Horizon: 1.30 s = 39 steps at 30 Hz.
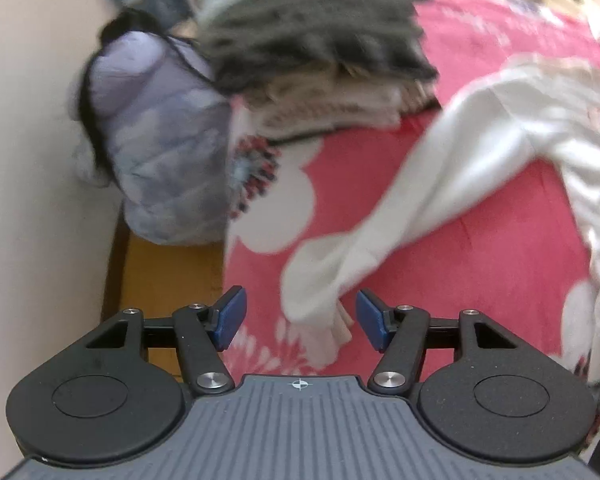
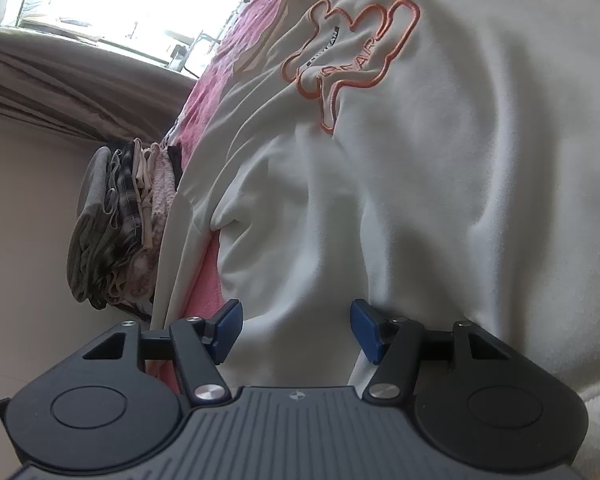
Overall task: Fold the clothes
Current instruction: 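Grasp a sweatshirt sleeve with the left gripper and pull it straight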
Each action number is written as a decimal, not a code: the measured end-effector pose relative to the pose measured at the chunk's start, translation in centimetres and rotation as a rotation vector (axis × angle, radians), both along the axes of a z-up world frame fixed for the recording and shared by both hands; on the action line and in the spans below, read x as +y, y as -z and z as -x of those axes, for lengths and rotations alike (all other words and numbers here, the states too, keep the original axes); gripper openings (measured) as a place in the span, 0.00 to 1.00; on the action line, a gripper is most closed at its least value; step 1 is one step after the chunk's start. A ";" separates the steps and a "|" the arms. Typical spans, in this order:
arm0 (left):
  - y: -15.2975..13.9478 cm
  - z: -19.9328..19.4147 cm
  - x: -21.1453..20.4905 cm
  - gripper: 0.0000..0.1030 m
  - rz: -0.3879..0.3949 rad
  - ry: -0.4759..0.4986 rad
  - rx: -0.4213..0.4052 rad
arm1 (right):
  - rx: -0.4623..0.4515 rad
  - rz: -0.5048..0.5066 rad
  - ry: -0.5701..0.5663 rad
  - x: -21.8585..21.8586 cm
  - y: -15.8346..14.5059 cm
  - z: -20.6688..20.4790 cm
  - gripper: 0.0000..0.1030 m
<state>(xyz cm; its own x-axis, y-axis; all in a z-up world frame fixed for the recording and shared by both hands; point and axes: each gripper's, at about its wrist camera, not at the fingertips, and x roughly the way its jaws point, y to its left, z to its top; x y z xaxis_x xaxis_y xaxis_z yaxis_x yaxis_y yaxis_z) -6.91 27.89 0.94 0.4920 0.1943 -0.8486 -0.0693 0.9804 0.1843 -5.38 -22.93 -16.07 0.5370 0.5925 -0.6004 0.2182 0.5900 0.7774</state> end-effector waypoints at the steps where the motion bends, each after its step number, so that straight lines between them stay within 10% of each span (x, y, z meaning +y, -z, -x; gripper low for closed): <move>1: -0.8 0.3 -0.3 0.59 0.010 -0.001 -0.029 | -0.008 0.004 0.000 0.0 -0.2 0.0 0.61; 6: -3.5 1.5 -4.7 0.59 0.028 0.131 -0.158 | -0.067 0.018 0.017 -0.6 -1.6 0.5 0.63; 14: 0.1 -1.4 -13.8 0.59 0.301 0.361 -0.151 | -0.277 0.237 0.232 -7.9 -9.8 3.5 0.63; 19: 3.9 -3.7 -20.7 0.59 0.412 0.534 -0.102 | -0.128 0.359 0.389 -14.9 -10.5 5.2 0.65; 24: 7.3 -4.5 -26.6 0.58 0.496 0.626 -0.007 | 0.073 0.289 0.364 -17.0 -6.4 5.2 0.66; 39: 7.5 -6.6 -31.3 0.59 0.688 0.657 0.030 | -0.025 0.128 0.048 -9.2 -5.7 3.1 0.69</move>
